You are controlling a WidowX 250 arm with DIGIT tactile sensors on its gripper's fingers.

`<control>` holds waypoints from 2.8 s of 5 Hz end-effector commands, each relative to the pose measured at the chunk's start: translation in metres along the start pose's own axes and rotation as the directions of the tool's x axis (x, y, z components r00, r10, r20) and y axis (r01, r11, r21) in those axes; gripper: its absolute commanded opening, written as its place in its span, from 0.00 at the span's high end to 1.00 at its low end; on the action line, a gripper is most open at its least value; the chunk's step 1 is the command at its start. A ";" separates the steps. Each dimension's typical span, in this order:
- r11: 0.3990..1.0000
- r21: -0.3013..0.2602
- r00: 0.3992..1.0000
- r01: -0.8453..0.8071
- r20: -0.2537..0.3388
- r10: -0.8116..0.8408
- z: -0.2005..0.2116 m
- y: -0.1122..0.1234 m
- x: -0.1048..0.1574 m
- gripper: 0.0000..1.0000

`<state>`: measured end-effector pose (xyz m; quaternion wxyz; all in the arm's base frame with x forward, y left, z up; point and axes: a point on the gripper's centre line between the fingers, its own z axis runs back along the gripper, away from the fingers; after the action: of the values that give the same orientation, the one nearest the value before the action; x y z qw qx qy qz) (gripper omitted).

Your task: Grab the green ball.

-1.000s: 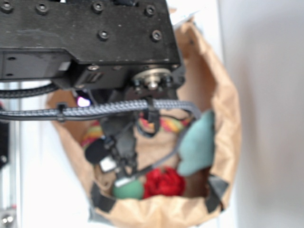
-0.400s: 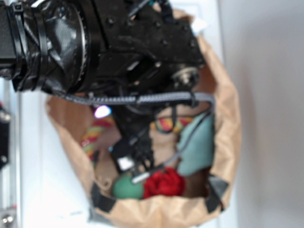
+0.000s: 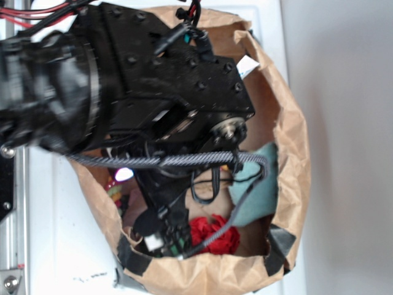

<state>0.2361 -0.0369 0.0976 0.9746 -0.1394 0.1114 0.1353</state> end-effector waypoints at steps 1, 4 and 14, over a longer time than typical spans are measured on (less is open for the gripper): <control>0.995 0.000 0.990 0.100 0.100 -0.099 0.018 -0.027 -0.015 0.00; 0.994 0.049 0.983 0.100 0.153 -0.106 0.016 -0.030 -0.010 0.00; 0.945 -0.055 0.927 0.321 0.224 -0.302 -0.018 -0.064 -0.012 0.00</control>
<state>0.2407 -0.0941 0.0878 0.9835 -0.1797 -0.0086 0.0193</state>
